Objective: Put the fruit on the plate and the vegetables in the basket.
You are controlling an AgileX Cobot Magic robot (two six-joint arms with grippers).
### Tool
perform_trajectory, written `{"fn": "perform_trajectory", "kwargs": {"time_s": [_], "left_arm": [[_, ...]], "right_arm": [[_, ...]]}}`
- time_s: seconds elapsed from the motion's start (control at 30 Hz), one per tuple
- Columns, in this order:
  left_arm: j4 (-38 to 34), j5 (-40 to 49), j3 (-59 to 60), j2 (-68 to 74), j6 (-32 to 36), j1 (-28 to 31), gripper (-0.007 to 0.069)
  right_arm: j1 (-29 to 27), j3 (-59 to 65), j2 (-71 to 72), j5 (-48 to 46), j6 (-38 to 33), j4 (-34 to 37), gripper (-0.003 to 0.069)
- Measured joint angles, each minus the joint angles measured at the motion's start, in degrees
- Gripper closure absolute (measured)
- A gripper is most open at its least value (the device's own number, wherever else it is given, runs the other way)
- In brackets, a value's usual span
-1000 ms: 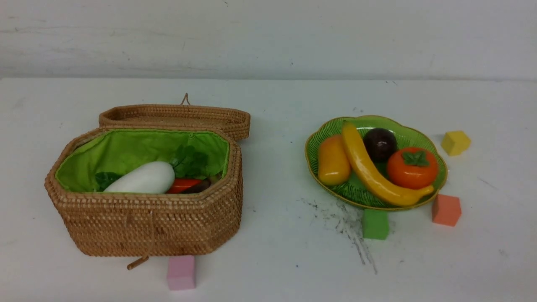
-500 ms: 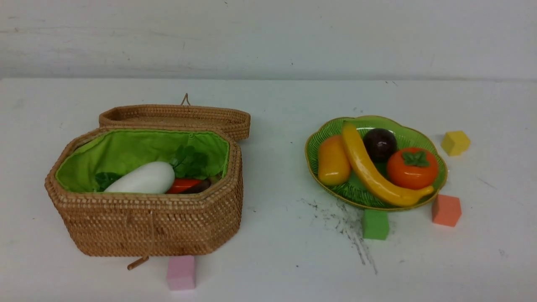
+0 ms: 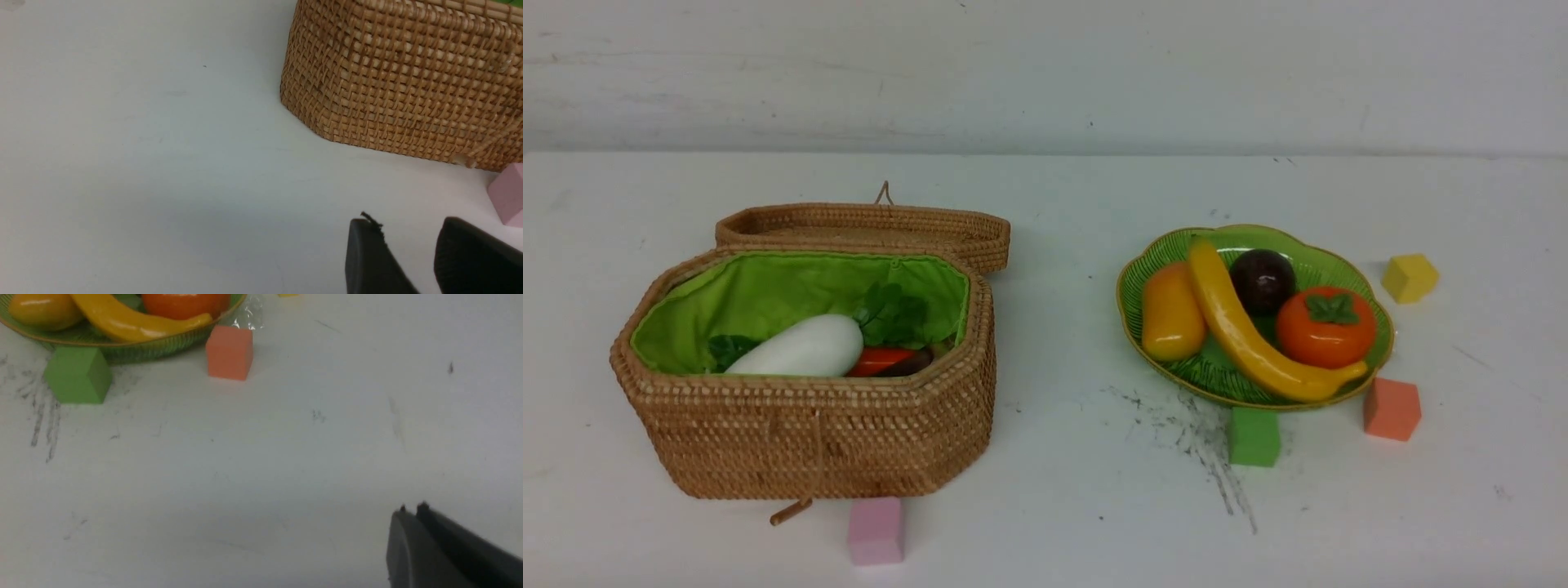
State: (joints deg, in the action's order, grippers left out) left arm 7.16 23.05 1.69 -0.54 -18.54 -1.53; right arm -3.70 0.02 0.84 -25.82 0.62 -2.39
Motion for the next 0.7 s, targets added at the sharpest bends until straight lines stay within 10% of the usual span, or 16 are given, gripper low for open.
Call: {"fn": "perform_trajectory", "kwargs": {"time_s": [0.7], "left_arm": [[0.0,0.0,0.0,0.0,0.0,0.0,0.0386]], "right_arm": [[0.0,0.7,0.0,3.3,0.1,0.3,0.0603]]}}
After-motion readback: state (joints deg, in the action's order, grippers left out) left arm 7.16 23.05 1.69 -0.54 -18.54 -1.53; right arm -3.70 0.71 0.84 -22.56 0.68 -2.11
